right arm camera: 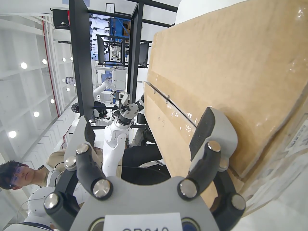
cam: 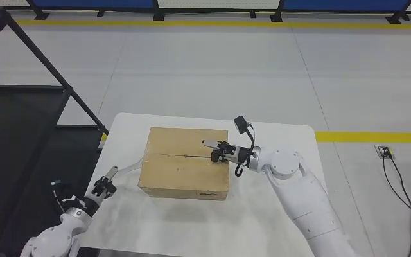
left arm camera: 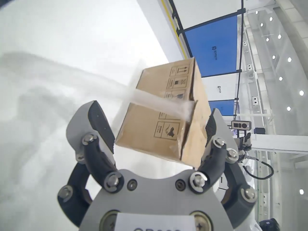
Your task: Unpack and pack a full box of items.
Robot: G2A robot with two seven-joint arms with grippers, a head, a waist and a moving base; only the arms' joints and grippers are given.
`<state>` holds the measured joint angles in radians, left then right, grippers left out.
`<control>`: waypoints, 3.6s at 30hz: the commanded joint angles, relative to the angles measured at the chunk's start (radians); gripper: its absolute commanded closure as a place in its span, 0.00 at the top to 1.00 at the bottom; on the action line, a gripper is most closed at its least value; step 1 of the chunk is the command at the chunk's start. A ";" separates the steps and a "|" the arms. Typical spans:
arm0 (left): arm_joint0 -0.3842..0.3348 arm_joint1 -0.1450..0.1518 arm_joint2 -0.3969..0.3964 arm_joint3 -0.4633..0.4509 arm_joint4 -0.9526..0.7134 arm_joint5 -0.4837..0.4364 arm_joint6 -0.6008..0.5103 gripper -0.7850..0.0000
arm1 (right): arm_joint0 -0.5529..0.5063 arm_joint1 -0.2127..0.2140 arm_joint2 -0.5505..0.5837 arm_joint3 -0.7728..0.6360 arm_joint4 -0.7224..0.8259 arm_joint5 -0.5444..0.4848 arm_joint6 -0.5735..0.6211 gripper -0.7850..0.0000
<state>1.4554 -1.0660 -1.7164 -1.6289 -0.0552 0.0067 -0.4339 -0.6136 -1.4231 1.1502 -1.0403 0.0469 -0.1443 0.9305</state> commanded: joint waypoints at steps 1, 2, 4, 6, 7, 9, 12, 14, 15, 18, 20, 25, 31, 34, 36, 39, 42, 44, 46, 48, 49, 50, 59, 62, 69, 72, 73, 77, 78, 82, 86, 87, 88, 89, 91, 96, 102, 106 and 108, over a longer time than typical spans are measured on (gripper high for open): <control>-0.008 -0.003 0.015 0.041 -0.019 -0.001 0.000 1.00 | 0.000 0.000 0.000 0.000 0.000 0.000 0.000 1.00; -0.017 -0.006 0.025 0.059 -0.041 0.008 0.009 1.00 | 0.000 0.000 0.000 0.000 0.000 0.000 0.000 1.00; -0.042 -0.010 0.043 0.094 -0.083 0.024 0.005 1.00 | 0.000 0.000 0.000 0.000 0.000 0.000 0.000 1.00; -0.071 -0.015 0.064 0.126 -0.112 0.045 0.016 1.00 | 0.000 0.000 0.000 0.000 0.000 0.000 0.000 1.00; -0.089 -0.018 0.072 0.148 -0.145 0.062 0.017 1.00 | 0.000 0.000 0.000 0.000 0.000 0.000 0.000 1.00; -0.132 -0.024 0.087 0.192 -0.199 0.088 0.011 1.00 | 0.000 0.000 0.000 0.000 0.000 0.000 0.000 1.00; -0.206 -0.032 0.110 0.265 -0.274 0.120 0.012 1.00 | 0.000 0.000 0.000 0.000 0.000 0.000 0.000 1.00; -0.256 -0.039 0.126 0.312 -0.319 0.132 0.018 1.00 | 0.000 0.000 0.000 0.000 0.000 0.000 0.000 1.00; -0.279 -0.042 0.133 0.336 -0.338 0.131 0.018 1.00 | 0.000 0.000 0.000 0.000 0.000 0.000 0.000 1.00; -0.340 -0.050 0.153 0.397 -0.389 0.126 0.021 1.00 | 0.000 0.000 0.000 0.000 0.000 0.000 0.000 1.00; -0.371 -0.055 0.163 0.429 -0.411 0.118 0.024 1.00 | 0.000 0.000 0.000 0.000 0.000 0.000 0.000 1.00; -0.394 -0.058 0.158 0.442 -0.439 0.066 0.014 1.00 | 0.000 0.000 0.000 0.000 0.000 0.000 0.000 1.00; -0.348 -0.050 0.112 0.357 -0.424 0.019 0.030 1.00 | 0.000 0.000 0.000 0.000 0.000 0.000 0.000 1.00; -0.314 -0.046 0.088 0.290 -0.402 0.007 0.050 1.00 | 0.000 0.000 0.000 0.000 0.000 0.000 0.000 1.00; -0.293 -0.044 0.074 0.245 -0.379 0.001 0.070 1.00 | 0.000 0.000 0.000 0.000 0.000 0.000 0.000 1.00; -0.263 -0.042 0.061 0.177 -0.342 -0.006 0.099 1.00 | 0.000 0.000 0.000 0.000 0.000 0.000 0.000 1.00; -0.231 -0.040 0.048 0.102 -0.300 -0.017 0.131 1.00 | 0.000 0.000 0.000 0.000 0.000 0.000 0.000 1.00; -0.210 -0.040 0.042 0.052 -0.266 -0.023 0.153 1.00 | 0.000 0.000 0.000 0.000 0.000 0.000 0.000 1.00; -0.191 -0.039 0.040 0.005 -0.228 -0.028 0.175 1.00 | 0.000 0.000 0.000 0.000 0.000 0.000 0.000 1.00; -0.177 -0.039 0.039 -0.033 -0.186 -0.029 0.200 1.00 | 0.000 0.000 0.000 0.000 0.000 0.000 0.000 1.00; -0.172 -0.039 0.041 -0.049 -0.168 -0.029 0.210 1.00 | 0.000 0.000 0.000 0.000 0.000 0.000 0.000 1.00; -0.168 -0.039 0.043 -0.062 -0.155 -0.027 0.218 1.00 | 0.000 0.000 0.000 0.000 0.000 0.000 0.000 1.00; -0.155 -0.042 0.064 -0.165 -0.032 -0.025 0.269 1.00 | 0.000 0.000 0.000 0.000 0.000 0.000 0.000 1.00; -0.165 -0.043 0.079 -0.181 0.007 -0.021 0.270 1.00 | 0.000 0.000 0.000 0.000 0.000 0.000 0.000 1.00; -0.173 -0.046 0.127 -0.218 0.125 -0.016 0.293 1.00 | 0.000 0.000 0.000 0.000 0.000 0.000 0.000 1.00; -0.180 -0.048 0.149 -0.222 0.180 -0.007 0.299 1.00 | 0.000 0.000 0.000 0.000 0.000 0.000 0.000 1.00; -0.181 -0.048 0.158 -0.223 0.197 -0.007 0.298 1.00 | 0.000 0.000 0.000 0.000 0.000 0.000 0.000 1.00; -0.188 -0.050 0.189 -0.227 0.253 -0.003 0.290 1.00 | 0.000 0.000 0.000 0.000 0.000 0.000 0.000 1.00; -0.191 -0.051 0.198 -0.229 0.270 -0.002 0.289 1.00 | 0.000 0.000 0.000 0.000 0.000 0.000 0.000 1.00; -0.198 -0.054 0.236 -0.232 0.331 0.004 0.291 1.00 | 0.000 0.000 0.000 0.000 0.000 0.000 0.000 1.00; -0.212 -0.059 0.271 -0.219 0.362 0.011 0.284 1.00 | 0.000 0.000 0.000 0.000 0.000 0.000 0.000 1.00; -0.217 -0.060 0.279 -0.212 0.369 0.013 0.283 1.00 | 0.000 0.000 0.000 0.000 0.000 0.000 0.000 1.00; -0.223 -0.062 0.288 -0.206 0.374 0.014 0.281 1.00 | 0.000 0.000 0.000 0.000 0.000 0.000 0.000 1.00; -0.228 -0.063 0.296 -0.199 0.379 0.015 0.281 1.00 | 0.000 0.000 0.000 0.000 0.000 0.000 0.000 1.00; -0.239 -0.066 0.313 -0.186 0.386 0.018 0.280 1.00 | 0.000 0.000 0.000 0.000 0.000 0.000 0.000 1.00; -0.266 -0.075 0.349 -0.155 0.391 0.025 0.282 1.00 | 0.000 0.000 0.000 0.000 0.000 0.000 0.000 1.00; -0.300 -0.085 0.391 -0.112 0.402 0.036 0.287 1.00 | 0.000 0.000 0.000 0.000 0.000 0.000 0.000 1.00; -0.319 -0.092 0.415 -0.087 0.412 0.040 0.286 1.00 | 0.000 0.000 0.000 0.000 0.000 0.000 0.000 1.00; -0.326 -0.094 0.425 -0.077 0.424 0.040 0.281 1.00 | -0.003 0.000 0.000 -0.003 0.000 0.000 -0.005 1.00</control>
<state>1.1326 -1.1590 -1.2967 -1.7115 0.3622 0.0465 -0.1504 -0.6138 -1.4231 1.1502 -1.0406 0.0469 -0.1443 0.9304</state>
